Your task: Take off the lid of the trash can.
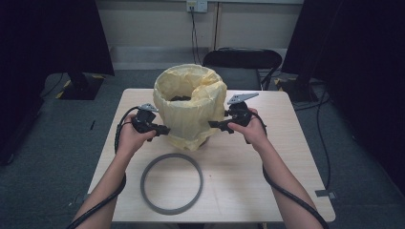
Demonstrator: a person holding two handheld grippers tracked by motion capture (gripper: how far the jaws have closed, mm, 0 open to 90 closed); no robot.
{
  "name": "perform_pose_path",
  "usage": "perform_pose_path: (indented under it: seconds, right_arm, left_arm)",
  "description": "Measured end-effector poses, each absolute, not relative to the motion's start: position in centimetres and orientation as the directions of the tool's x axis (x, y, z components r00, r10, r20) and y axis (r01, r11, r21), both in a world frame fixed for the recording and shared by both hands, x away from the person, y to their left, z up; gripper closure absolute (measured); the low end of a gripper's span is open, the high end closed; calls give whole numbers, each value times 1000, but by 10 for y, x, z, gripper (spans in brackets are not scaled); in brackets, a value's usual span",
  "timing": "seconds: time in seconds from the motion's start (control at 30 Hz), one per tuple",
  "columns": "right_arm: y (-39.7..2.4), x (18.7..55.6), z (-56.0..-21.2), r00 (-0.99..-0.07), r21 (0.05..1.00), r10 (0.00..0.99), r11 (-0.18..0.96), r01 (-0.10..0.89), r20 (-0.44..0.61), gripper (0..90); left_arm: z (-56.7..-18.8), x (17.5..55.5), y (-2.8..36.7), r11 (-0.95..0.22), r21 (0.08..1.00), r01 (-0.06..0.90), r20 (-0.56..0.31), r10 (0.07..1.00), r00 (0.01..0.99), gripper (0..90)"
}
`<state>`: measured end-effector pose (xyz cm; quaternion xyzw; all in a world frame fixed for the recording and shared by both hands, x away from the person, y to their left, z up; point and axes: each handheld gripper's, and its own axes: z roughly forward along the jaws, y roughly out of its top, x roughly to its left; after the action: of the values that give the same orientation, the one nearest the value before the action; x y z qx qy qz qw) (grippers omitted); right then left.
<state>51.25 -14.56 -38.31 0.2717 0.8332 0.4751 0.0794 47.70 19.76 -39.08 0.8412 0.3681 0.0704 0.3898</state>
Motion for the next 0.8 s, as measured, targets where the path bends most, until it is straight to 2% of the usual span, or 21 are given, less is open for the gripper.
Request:
perform_pose_path:
  seconds: [0.17,0.23,0.3,0.6,0.8]
  right_arm:
    - [-149,511,-380,-844,842,518,387,376,138,519]
    - [-151,512,-379,-845,842,512,381,382,152,610]
    - [-153,512,-378,-842,844,515,368,390,164,662]
    - [-159,509,-365,-834,857,520,328,397,187,835]
    - [-163,505,-349,-832,873,523,300,384,185,867]
  left_arm:
    - [-385,473,200,-393,717,576,-186,688,701,850]
    - [-383,472,200,-379,720,581,-198,690,696,864]
    - [-379,469,201,-373,722,583,-200,694,691,878]
    - [-359,464,205,-336,750,570,-200,706,679,900]
    - [-343,457,208,-315,773,550,-192,711,677,900]
